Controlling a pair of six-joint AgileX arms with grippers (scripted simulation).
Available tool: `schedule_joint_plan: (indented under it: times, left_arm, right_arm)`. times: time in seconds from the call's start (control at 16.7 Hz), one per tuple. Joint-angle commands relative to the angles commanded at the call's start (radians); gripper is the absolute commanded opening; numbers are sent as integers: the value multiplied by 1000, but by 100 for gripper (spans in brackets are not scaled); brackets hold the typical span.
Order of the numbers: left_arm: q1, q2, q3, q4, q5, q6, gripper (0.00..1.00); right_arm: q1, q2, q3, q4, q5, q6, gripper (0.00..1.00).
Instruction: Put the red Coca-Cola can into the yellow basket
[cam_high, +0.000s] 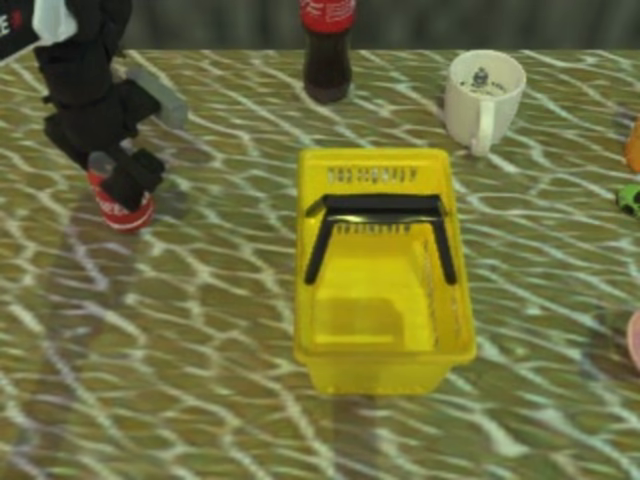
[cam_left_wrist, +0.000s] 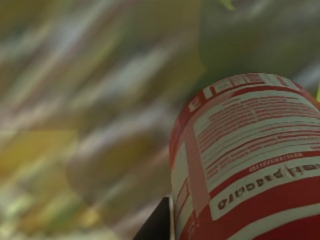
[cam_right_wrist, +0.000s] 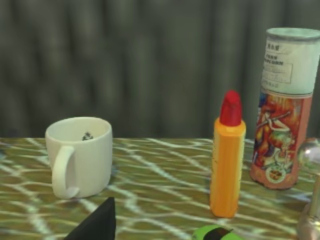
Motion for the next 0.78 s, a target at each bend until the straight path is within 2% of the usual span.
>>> schedule_joint_plan:
  times: [0.24, 0.42, 0.6, 0.78]
  left_arm:
    - [-3, -2, 0, 0, 0, 1, 0]
    - [-9, -7, -19, 59, 45, -20, 0]
    - [-27, -25, -70, 208, 152, -70, 0]
    - [-52, -54, -149, 437, 307, -145, 0]
  right_arm:
    - [0, 0, 0, 0, 0, 0, 100]
    - [0, 0, 0, 0, 0, 0, 100]
    - [0, 0, 0, 0, 0, 0, 100]
    - [0, 0, 0, 0, 0, 0, 100]
